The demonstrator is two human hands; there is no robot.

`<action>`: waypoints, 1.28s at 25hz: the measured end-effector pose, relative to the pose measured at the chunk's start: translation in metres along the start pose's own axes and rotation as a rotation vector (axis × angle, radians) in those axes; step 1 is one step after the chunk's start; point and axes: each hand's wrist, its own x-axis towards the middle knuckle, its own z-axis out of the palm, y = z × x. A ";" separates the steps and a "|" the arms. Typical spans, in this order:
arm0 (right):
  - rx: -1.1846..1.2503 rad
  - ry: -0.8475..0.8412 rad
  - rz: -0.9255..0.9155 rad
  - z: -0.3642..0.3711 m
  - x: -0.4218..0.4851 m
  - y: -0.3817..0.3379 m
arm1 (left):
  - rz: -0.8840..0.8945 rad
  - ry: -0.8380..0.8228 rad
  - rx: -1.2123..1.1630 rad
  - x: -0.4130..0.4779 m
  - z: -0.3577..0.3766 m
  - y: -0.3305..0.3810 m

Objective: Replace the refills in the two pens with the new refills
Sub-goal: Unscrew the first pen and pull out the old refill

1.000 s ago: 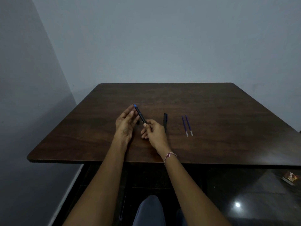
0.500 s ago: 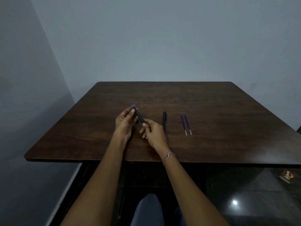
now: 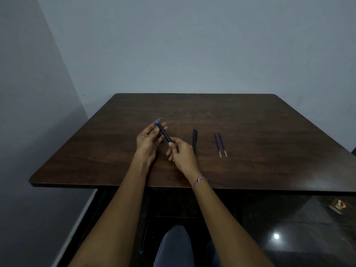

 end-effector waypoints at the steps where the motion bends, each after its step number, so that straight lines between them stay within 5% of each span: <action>1: 0.003 0.002 -0.001 0.000 0.000 0.000 | 0.012 0.002 -0.001 -0.001 0.000 0.000; 11: -0.018 -0.019 -0.003 0.000 -0.004 -0.003 | 0.009 0.086 -0.008 -0.003 0.001 0.003; 32: -0.085 -0.013 -0.027 0.000 -0.006 -0.006 | -0.041 0.003 -0.040 -0.005 -0.001 0.006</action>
